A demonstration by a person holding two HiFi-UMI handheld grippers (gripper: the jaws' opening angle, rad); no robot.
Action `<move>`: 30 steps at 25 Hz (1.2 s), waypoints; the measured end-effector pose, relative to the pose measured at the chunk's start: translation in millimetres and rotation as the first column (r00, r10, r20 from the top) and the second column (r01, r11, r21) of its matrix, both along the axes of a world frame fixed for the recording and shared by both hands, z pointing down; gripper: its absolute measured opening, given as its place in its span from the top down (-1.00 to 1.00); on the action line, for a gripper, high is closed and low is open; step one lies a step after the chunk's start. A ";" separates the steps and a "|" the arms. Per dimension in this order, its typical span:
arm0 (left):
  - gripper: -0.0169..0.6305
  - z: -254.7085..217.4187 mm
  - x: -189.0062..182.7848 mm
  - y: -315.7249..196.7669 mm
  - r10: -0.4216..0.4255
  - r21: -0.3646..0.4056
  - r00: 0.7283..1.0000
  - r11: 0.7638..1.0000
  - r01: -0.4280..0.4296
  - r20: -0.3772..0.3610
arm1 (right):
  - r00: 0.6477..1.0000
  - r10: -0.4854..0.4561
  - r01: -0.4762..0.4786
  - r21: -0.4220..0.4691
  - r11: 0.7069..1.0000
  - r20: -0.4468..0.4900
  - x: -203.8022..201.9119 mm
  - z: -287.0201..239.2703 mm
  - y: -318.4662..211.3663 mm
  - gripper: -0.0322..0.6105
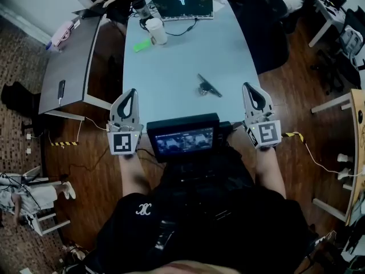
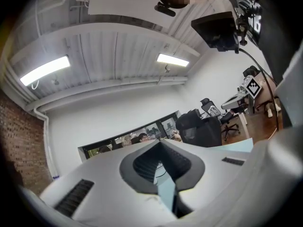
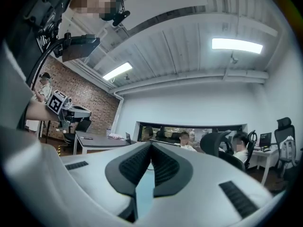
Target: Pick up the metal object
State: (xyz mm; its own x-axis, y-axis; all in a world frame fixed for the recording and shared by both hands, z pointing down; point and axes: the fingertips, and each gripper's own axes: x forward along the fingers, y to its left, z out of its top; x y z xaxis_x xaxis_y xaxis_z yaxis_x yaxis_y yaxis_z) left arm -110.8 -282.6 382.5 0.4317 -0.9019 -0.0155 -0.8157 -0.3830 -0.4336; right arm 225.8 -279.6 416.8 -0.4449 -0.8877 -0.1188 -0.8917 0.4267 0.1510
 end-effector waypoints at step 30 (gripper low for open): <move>0.90 -7.8 -76.9 -51.9 -0.015 -0.015 0.998 1.000 0.016 0.066 | 0.855 -0.365 0.080 -0.603 0.794 -0.368 -125.8 296.5 -101.5 0.05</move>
